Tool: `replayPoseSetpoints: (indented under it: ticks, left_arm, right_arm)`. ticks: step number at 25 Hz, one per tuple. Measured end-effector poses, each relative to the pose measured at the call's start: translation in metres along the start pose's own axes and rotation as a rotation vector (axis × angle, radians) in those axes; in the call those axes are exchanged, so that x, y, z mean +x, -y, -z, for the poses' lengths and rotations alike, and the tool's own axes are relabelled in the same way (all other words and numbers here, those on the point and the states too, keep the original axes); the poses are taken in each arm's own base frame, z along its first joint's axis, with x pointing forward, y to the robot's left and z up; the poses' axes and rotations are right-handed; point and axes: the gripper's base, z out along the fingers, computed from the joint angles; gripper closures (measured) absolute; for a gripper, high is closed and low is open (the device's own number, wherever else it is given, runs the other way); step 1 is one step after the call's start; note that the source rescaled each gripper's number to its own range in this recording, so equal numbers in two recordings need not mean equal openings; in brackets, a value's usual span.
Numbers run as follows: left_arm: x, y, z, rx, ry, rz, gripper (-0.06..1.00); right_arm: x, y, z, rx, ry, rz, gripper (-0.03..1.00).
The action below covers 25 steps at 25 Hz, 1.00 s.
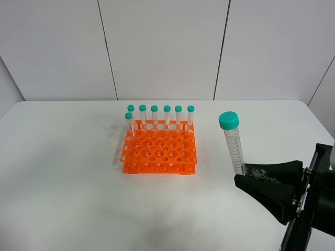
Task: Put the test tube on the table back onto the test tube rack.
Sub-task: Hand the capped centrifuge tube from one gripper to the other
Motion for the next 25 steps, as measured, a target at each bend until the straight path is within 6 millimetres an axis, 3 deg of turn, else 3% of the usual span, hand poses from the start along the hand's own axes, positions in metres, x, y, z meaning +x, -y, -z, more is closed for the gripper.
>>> replayPoseSetpoints:
  ticks: [4,16,25]
  left_arm:
    - [-0.015,0.004,-0.015,0.115,0.065,-0.009,-0.06]
    - [-0.023,-0.011,-0.100,0.324,-0.073,0.008,-0.06]
    - [-0.030,-0.021,-0.141,0.378,0.060,0.031,-0.06]
  right_arm:
    - [0.000,0.000,0.000,0.000,-0.002,0.006,0.97]
    - [0.000,0.000,0.000,0.000,-0.002,0.006,0.97]
    - [0.000,0.000,0.000,0.000,-0.002,0.006,0.97]
